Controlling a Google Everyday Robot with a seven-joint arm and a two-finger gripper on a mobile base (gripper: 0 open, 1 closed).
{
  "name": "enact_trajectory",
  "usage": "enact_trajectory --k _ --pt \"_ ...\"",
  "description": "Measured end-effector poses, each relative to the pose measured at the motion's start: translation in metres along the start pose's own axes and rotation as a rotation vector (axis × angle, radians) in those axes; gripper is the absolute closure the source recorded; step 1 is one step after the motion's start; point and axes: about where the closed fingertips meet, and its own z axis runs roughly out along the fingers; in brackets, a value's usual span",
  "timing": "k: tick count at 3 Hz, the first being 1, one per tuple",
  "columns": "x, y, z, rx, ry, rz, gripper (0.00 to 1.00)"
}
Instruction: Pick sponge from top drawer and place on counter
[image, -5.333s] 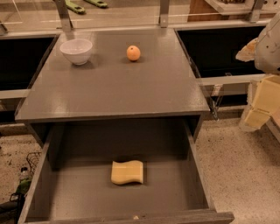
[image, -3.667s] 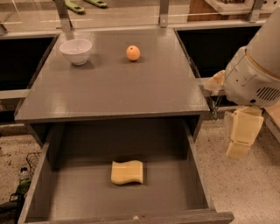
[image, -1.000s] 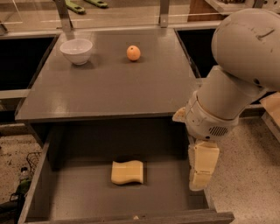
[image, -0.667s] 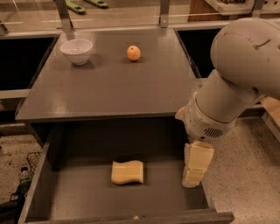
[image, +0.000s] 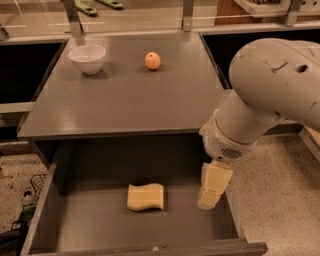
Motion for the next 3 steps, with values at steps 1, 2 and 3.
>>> enact_trajectory --k 1,2,3 --pt "-0.006 -0.002 0.013 -0.009 -0.010 -0.011 0.00" --pt "-0.016 -0.004 0.030 -0.029 -0.019 -0.016 0.00" --pt "-0.027 -0.004 0.049 -0.055 -0.018 -0.024 0.00"
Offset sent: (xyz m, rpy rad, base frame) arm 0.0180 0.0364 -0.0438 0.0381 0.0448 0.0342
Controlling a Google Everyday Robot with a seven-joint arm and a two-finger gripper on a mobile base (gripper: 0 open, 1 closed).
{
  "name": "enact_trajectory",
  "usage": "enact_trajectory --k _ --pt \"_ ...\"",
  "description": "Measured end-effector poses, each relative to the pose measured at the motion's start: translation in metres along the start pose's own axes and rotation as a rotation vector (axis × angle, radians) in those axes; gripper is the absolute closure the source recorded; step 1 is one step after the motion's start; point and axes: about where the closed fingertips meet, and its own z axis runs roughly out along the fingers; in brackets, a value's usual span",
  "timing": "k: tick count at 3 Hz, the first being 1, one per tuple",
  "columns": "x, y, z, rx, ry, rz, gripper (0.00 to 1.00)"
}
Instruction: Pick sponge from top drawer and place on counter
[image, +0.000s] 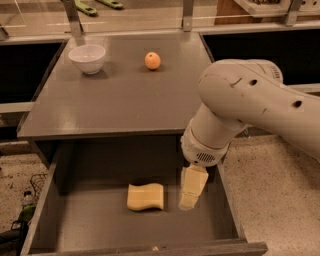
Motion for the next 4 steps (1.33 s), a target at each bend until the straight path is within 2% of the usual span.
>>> enact_trajectory --k 1,3,4 --pt "-0.022 0.008 0.041 -0.074 0.005 -0.021 0.00" --pt "-0.022 0.008 0.047 -0.059 -0.010 0.001 0.00" --pt "-0.024 0.005 0.065 -0.064 -0.017 0.052 0.00"
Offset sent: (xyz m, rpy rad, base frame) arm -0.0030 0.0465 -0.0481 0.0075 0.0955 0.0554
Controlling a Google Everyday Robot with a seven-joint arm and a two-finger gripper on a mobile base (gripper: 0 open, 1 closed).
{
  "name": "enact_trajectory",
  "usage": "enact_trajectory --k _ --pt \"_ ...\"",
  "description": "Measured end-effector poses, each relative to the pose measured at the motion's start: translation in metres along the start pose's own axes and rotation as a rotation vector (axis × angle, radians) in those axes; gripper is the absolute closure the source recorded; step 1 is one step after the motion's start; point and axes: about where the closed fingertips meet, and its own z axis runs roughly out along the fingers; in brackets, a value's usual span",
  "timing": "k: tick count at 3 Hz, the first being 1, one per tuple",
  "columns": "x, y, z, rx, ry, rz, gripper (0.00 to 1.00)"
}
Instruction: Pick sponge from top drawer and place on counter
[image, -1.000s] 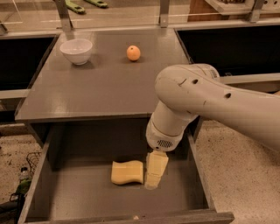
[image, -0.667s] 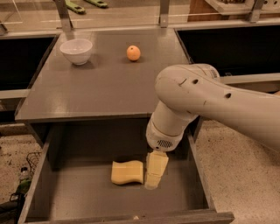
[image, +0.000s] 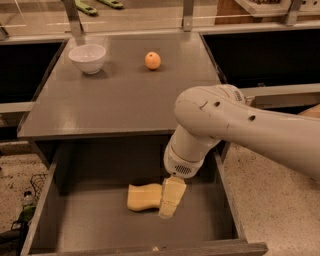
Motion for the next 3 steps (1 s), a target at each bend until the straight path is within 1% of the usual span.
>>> enact_trajectory --k 2,3 --pt "0.001 -0.001 0.006 -0.015 -0.016 0.010 0.00" --pt "-0.005 -0.007 0.020 -0.025 -0.054 0.027 0.00"
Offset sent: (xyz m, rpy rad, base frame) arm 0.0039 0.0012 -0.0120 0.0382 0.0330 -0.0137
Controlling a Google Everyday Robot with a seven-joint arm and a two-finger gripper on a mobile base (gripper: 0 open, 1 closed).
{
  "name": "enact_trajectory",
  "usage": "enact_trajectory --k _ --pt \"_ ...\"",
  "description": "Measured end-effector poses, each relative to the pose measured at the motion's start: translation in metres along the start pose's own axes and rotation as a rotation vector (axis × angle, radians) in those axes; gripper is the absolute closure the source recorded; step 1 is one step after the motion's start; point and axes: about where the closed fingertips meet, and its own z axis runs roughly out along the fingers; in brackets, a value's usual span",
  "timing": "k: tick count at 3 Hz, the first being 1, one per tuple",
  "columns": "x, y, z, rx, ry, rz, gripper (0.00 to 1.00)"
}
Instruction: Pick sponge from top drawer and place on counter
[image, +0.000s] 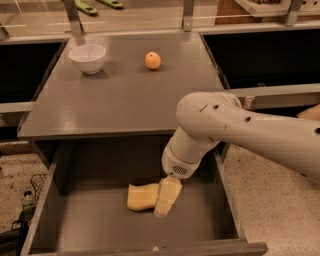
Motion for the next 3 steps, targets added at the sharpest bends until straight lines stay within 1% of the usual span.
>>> enact_trajectory --k 1,2,3 --pt "-0.004 -0.006 0.012 -0.010 -0.023 0.018 0.00" --pt "-0.003 -0.013 0.024 -0.023 -0.026 0.041 0.00" --pt "0.004 -0.020 0.038 -0.054 -0.020 0.064 0.00"
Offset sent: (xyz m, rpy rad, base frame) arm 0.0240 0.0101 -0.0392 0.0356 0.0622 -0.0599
